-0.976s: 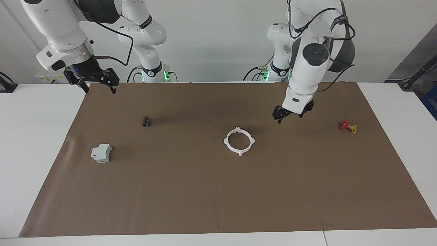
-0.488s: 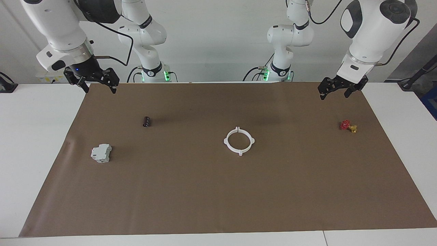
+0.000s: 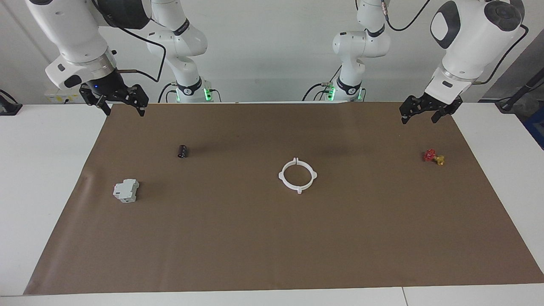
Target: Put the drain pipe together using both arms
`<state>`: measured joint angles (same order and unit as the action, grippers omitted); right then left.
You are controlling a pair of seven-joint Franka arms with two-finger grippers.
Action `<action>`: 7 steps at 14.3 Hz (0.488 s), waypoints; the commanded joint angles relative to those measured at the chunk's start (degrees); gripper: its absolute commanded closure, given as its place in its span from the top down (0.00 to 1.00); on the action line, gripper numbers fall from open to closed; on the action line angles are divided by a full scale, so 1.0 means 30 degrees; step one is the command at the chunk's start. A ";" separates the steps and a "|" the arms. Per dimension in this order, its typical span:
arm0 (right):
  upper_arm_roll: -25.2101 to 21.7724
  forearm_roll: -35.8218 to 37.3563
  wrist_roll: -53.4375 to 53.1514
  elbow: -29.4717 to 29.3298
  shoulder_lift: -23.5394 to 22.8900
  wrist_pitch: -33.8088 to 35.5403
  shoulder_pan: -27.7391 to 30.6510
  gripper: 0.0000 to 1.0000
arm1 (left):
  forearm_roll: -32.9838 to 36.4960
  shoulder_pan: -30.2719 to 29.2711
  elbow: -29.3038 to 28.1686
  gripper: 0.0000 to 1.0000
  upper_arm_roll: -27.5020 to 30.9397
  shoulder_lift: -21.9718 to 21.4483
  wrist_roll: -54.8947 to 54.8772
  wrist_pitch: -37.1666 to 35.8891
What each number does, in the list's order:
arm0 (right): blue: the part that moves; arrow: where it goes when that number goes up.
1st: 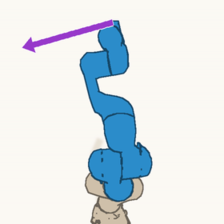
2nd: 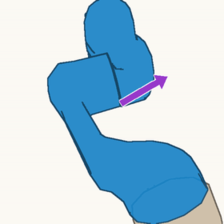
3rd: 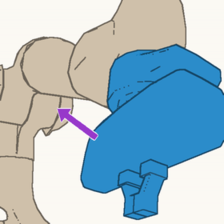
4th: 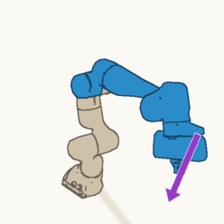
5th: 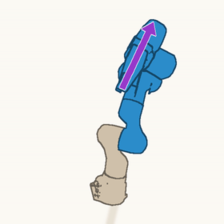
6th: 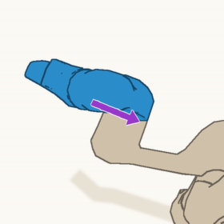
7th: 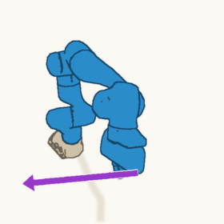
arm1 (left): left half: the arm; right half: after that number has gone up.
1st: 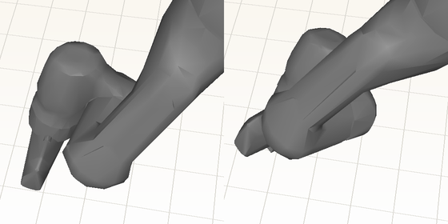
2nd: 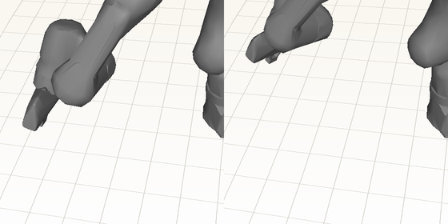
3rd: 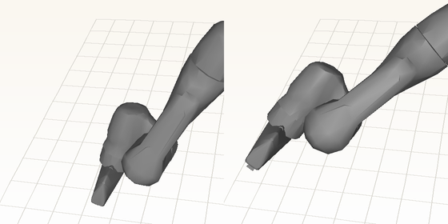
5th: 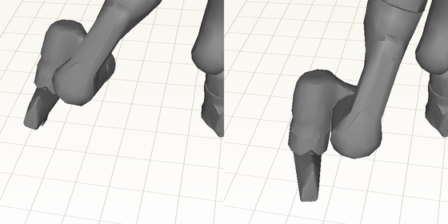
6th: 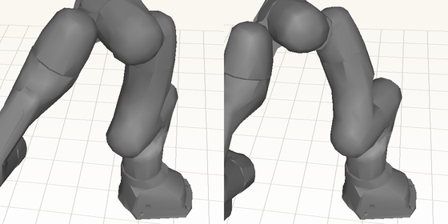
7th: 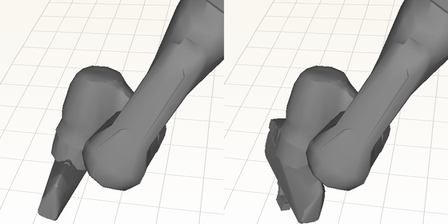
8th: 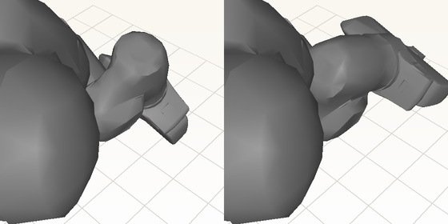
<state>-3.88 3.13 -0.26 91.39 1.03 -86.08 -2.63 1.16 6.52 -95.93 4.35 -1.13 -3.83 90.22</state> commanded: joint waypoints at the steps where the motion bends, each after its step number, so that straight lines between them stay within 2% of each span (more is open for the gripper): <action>1: 0.0122 -0.0340 0.0557 0.0591 0.0507 -0.0398 0.0261 1.00 | -0.0329 -0.0446 0.0397 1.00 -0.0426 0.0086 -0.1796 -0.0720; 3: 0.0122 -0.0340 0.0557 0.0591 0.0507 -0.0398 0.0261 1.00 | -0.0299 -0.0475 0.0656 1.00 -0.0253 0.0143 -0.2412 -0.1067; 5: 0.0122 -0.0369 0.0557 0.0591 0.0507 -0.0398 0.0261 1.00 | -0.0387 -0.0563 0.2204 1.00 -0.0307 0.0668 -0.2444 -0.0432; 7: 0.0122 -0.0340 0.0557 0.0591 0.0507 -0.0398 0.0261 1.00 | -0.0387 -0.0446 0.1601 1.00 -0.0368 0.0526 -0.2415 0.0743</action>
<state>-3.88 3.13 -0.26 91.39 1.03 -86.08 -2.63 0.96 6.07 -91.95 3.89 -0.76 -9.99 90.67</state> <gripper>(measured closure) 0.000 0.000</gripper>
